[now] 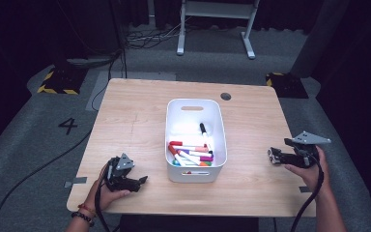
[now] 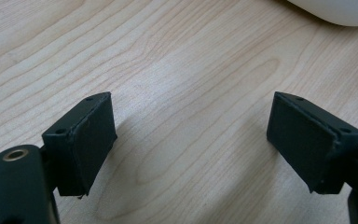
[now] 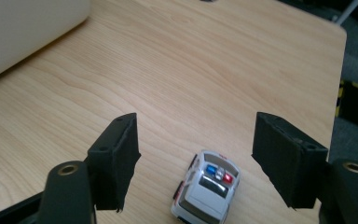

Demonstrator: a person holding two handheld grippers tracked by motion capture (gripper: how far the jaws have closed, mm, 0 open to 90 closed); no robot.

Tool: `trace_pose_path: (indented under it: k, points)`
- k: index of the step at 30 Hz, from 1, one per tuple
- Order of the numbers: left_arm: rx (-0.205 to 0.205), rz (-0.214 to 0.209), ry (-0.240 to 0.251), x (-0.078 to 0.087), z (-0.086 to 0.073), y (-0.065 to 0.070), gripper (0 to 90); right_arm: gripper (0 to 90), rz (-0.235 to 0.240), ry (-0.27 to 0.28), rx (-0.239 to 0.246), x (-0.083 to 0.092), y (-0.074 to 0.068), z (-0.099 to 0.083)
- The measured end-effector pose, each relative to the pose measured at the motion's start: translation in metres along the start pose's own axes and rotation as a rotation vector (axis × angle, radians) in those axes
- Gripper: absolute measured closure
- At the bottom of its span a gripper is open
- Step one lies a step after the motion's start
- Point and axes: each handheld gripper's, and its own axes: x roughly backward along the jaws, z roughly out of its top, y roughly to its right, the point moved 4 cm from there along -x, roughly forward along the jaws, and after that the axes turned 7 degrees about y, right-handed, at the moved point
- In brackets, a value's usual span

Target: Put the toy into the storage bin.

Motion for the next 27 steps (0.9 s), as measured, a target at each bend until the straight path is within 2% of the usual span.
trace_pose_path:
  k: [2, 3, 10, 11, 14, 20, 25, 27]
  points:
    - [0.001, -0.001, -0.001, 0.000, 0.000, 0.000, 15.6, 30.6, -0.017, -0.010, -0.021, -0.004, 0.006, -0.009]
    - [0.000, 0.000, -0.001, 0.000, 0.000, 0.000, 15.7, 30.2, -0.041, -0.018, -0.033, -0.007, 0.008, -0.014]
    - [0.001, 0.001, 0.001, 0.000, 0.000, 0.000, 15.6, 27.9, -0.076, -0.038, -0.087, -0.015, 0.017, -0.034]
    - [0.001, 0.001, 0.001, 0.000, 0.000, 0.000, 15.7, 27.5, -0.082, -0.041, -0.108, -0.017, 0.017, -0.037]
    - [-0.001, 0.000, 0.000, 0.000, 0.000, 0.000, 15.7, 27.4, -0.078, -0.058, -0.125, -0.020, 0.020, -0.046]
    - [0.001, -0.001, 0.000, 0.000, 0.000, 0.000, 15.7, 26.2, -0.059, -0.037, -0.194, -0.023, 0.022, -0.054]
    - [0.000, 0.001, 0.001, 0.000, 0.000, 0.000, 15.7, 26.1, -0.046, -0.070, -0.172, -0.028, 0.013, -0.060]
    - [0.000, 0.000, 0.000, 0.000, 0.000, 0.000, 15.6, 26.3, -0.056, -0.083, -0.175, -0.031, 0.011, -0.062]
